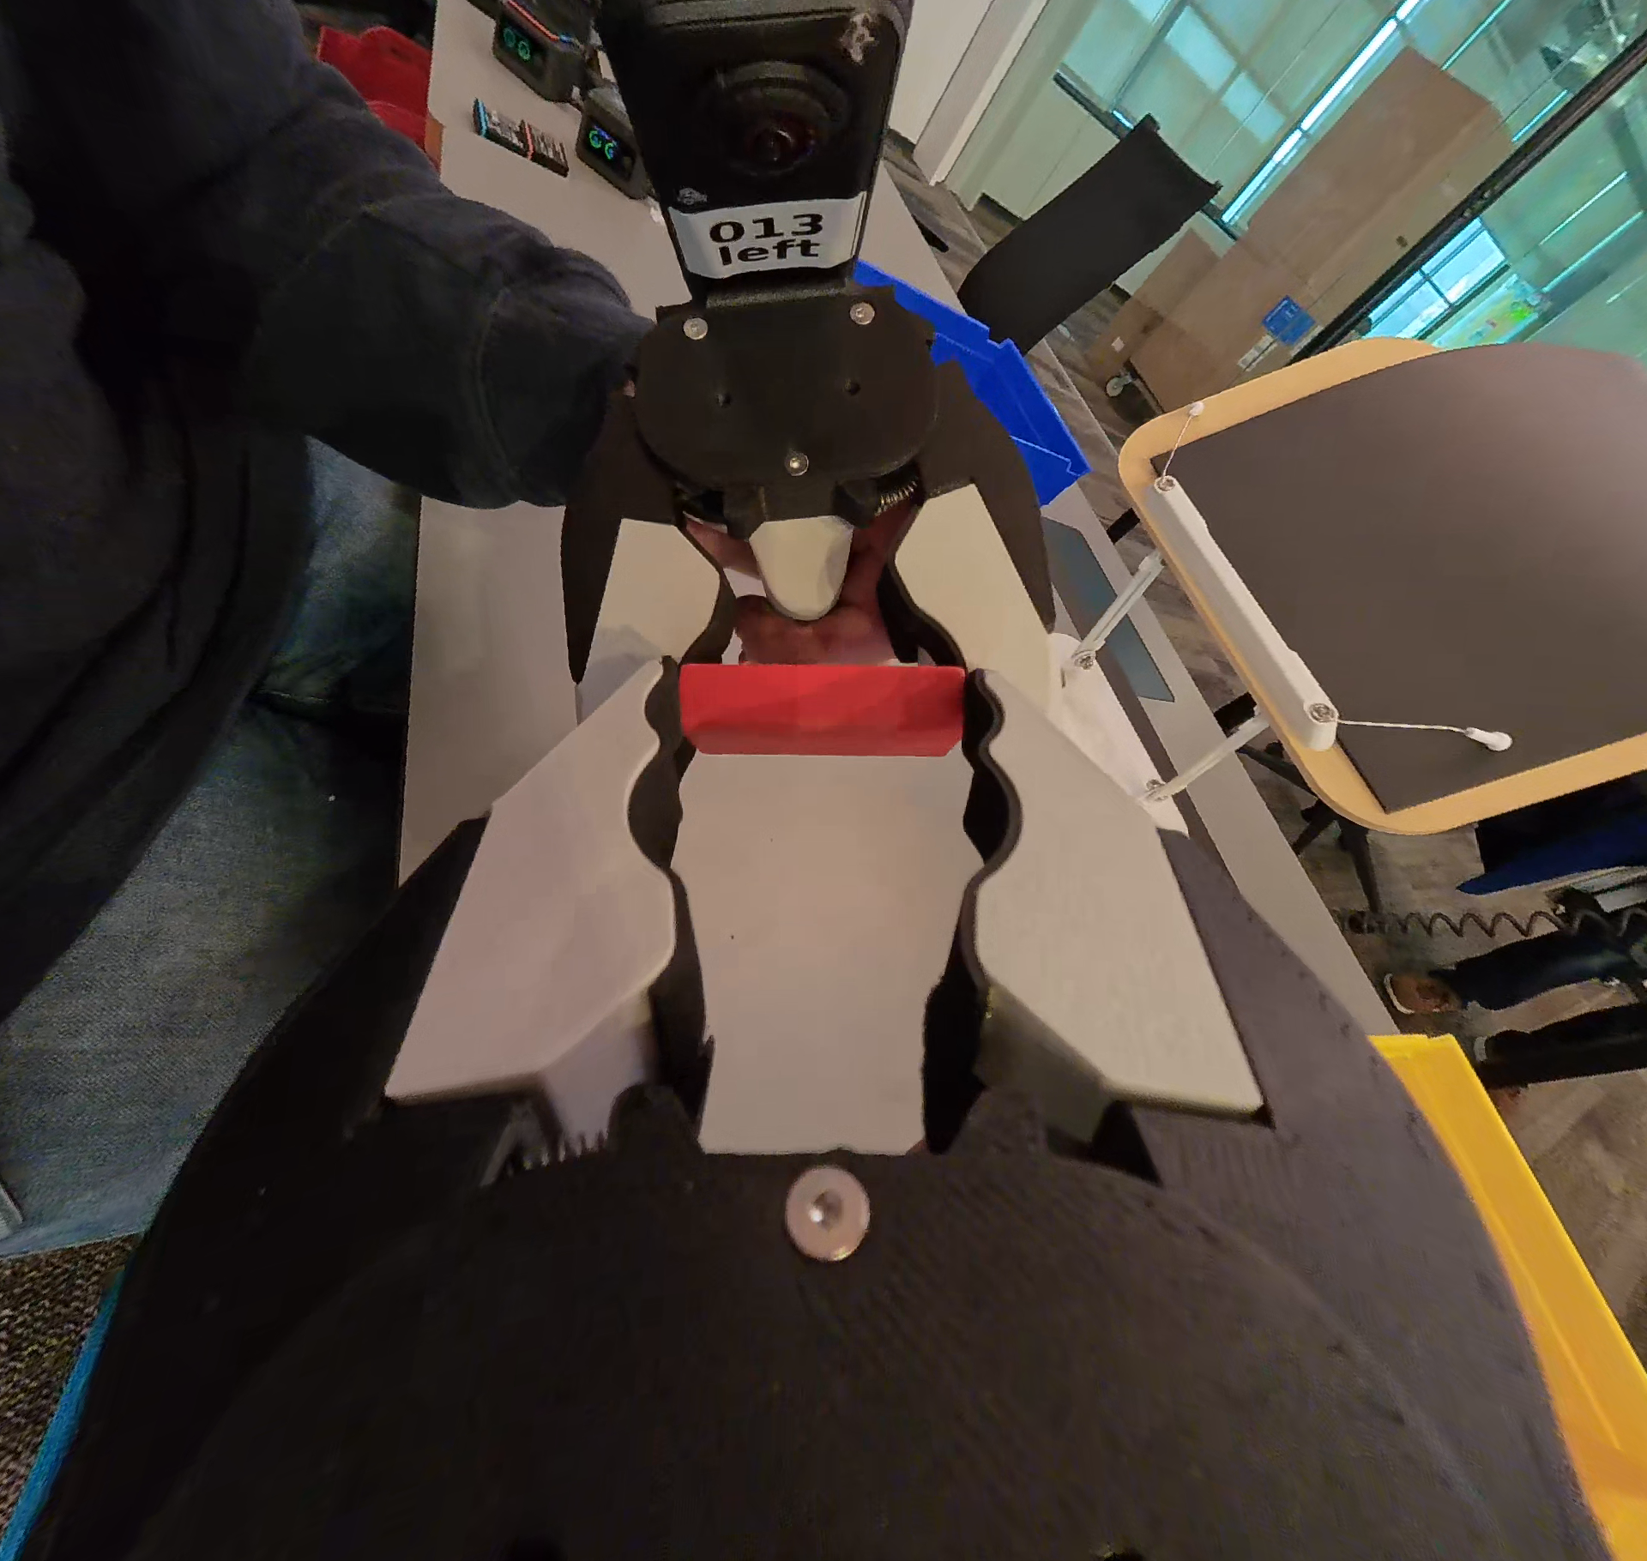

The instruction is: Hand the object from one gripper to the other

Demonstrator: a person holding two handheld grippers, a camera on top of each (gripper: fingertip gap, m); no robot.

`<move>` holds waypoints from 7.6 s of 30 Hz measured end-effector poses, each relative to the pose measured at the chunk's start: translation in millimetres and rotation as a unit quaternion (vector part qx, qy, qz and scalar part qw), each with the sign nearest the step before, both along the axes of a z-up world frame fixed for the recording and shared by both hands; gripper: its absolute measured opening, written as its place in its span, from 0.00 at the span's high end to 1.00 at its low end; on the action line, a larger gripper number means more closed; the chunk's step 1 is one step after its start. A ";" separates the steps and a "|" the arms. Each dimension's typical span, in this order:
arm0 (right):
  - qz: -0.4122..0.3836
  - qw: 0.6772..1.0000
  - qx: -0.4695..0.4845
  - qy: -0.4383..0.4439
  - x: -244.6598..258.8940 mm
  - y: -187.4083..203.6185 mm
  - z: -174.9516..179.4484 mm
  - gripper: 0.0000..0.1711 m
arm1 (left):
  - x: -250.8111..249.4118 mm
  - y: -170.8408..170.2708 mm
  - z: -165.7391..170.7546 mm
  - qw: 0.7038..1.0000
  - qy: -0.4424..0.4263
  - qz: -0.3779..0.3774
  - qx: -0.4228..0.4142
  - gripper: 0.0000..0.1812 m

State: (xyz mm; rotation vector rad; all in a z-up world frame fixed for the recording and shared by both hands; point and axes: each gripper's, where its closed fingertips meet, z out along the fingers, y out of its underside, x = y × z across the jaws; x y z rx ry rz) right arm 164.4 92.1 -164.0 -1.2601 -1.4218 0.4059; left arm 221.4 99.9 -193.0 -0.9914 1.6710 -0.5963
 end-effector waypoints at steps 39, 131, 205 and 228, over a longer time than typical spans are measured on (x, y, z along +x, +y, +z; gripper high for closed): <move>-0.047 0.998 -0.010 -0.042 10.6 -2.8 0.0 0.65 | 5.8 2.7 -6.2 1.000 0.013 0.005 0.011 0.50; -0.066 0.954 -0.158 0.248 42.8 24.7 19.3 0.62 | -12.7 32.8 27.3 0.994 0.040 0.084 -0.059 0.61; 0.089 0.837 -0.407 0.356 36.5 14.2 -5.5 0.70 | 10.9 13.2 23.0 0.967 0.043 0.080 0.240 0.59; -0.266 0.906 -0.269 0.190 38.4 58.8 -40.5 0.80 | 12.7 59.9 -9.7 0.905 0.157 0.227 0.325 0.59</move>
